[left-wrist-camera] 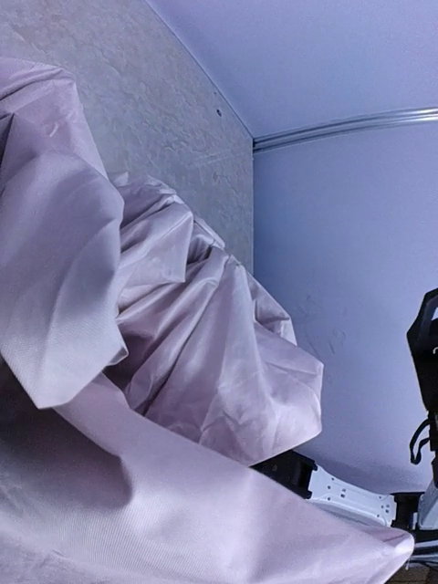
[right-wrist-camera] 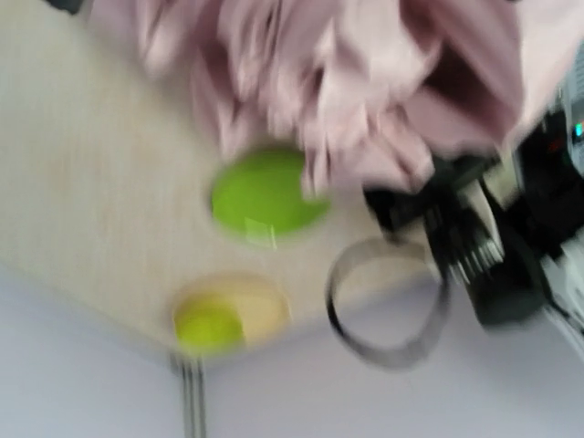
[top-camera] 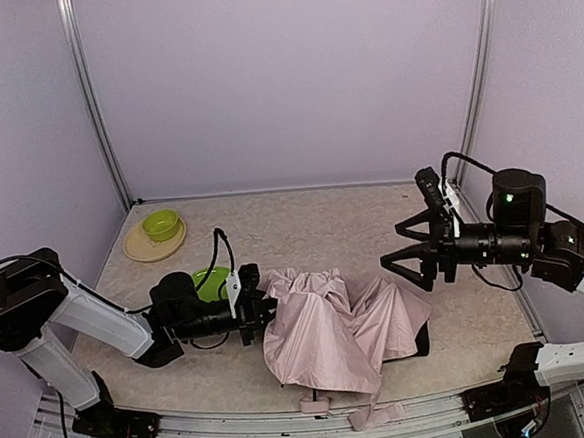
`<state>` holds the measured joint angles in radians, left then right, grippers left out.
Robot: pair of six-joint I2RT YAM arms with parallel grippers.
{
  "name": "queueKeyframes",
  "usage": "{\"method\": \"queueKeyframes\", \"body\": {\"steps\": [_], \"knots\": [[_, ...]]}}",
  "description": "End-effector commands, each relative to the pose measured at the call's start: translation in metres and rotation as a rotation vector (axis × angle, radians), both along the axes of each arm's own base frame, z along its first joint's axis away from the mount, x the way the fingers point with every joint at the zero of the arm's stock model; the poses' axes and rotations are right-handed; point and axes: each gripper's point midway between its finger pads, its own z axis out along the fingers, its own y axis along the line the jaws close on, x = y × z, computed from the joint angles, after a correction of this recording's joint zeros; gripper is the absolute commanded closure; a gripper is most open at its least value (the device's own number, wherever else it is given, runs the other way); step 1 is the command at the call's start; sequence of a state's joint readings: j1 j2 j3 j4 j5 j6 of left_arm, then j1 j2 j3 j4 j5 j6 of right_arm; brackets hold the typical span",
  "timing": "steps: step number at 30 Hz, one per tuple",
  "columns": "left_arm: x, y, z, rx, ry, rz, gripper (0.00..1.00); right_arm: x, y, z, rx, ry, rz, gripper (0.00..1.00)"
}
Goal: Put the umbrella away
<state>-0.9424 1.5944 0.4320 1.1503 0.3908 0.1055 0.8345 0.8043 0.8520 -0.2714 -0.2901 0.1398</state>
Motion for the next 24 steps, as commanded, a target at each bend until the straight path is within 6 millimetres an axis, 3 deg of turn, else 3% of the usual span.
{"method": "queueKeyframes", "body": {"steps": [1,4,8,14,18,24], "knots": [[0.022,0.000,0.000,-0.011,0.021,0.089,1.00,0.007,-0.019,-0.067,-0.137,0.350,-0.176,0.05],[0.033,0.003,-0.005,0.001,0.041,0.127,1.00,0.007,-0.034,-0.099,-0.230,0.538,-0.298,0.10],[0.048,0.006,-0.020,0.041,0.079,0.174,1.00,0.001,-0.051,-0.125,-0.301,0.670,-0.404,0.18],[0.070,0.006,-0.029,0.013,0.210,0.197,1.00,-0.002,-0.053,-0.122,-0.259,0.669,-0.424,0.26],[0.085,0.005,-0.029,-0.053,0.325,0.185,1.00,-0.013,-0.027,-0.128,-0.204,0.698,-0.309,0.31],[0.106,0.020,-0.034,-0.031,0.309,0.347,1.00,-0.041,0.033,-0.169,-0.057,0.709,-0.199,0.29]]}}
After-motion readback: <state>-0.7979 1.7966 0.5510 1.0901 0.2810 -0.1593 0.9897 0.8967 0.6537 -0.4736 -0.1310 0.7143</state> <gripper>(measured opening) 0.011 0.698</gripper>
